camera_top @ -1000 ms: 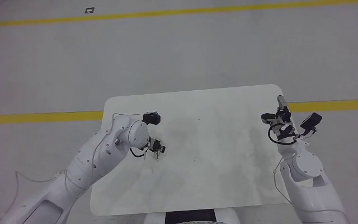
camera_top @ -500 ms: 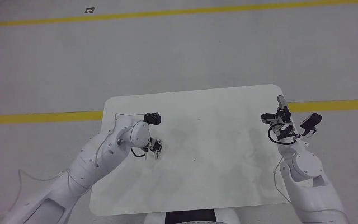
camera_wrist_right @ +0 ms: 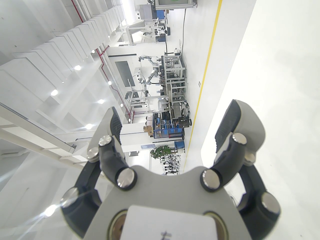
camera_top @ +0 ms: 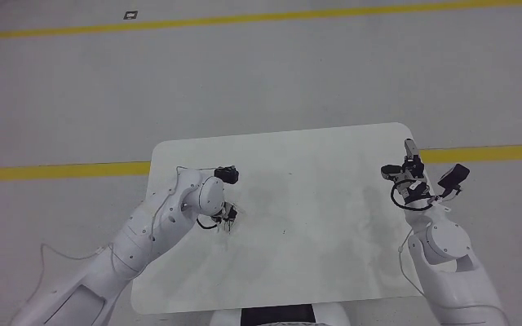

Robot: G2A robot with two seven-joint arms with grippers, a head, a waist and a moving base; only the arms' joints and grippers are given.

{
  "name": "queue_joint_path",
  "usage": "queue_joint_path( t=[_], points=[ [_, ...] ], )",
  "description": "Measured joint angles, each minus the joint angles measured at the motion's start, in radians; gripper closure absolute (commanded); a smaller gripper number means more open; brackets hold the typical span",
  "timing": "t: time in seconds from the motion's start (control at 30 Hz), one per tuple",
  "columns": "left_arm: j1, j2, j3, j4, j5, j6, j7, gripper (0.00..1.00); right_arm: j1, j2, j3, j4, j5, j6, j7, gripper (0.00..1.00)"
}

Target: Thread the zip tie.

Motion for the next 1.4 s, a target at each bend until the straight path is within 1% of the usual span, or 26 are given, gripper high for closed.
queue_joint_path(
  t=[0.23, 0.47, 0.57, 0.83, 1.03, 1.4],
  points=[
    [-0.01, -0.033, 0.009, 0.063, 0.023, 0.0, 0.0, 0.82, 0.0, 0.0, 0.0, 0.0, 0.0, 0.0, 0.0, 0.0],
    [-0.018, -0.063, 0.007, 0.109, 0.05, 0.0, 0.0, 0.85, 0.0, 0.0, 0.0, 0.0, 0.0, 0.0, 0.0, 0.0],
    [-0.019, -0.077, 0.007, 0.128, 0.06, 0.0, 0.0, 0.83, 0.0, 0.0, 0.0, 0.0, 0.0, 0.0, 0.0, 0.0],
    [-0.036, -0.112, 0.019, 0.188, 0.067, 0.0, 0.0, 0.86, 0.0, 0.0, 0.0, 0.0, 0.0, 0.0, 0.0, 0.0],
    [-0.051, -0.132, 0.031, 0.224, 0.066, 0.0, 0.0, 0.87, 0.0, 0.0, 0.0, 0.0, 0.0, 0.0, 0.0, 0.0],
    [-0.062, -0.154, 0.04, 0.265, 0.065, 0.0, 0.0, 0.87, 0.0, 0.0, 0.0, 0.0, 0.0, 0.0, 0.0, 0.0]
  ],
)
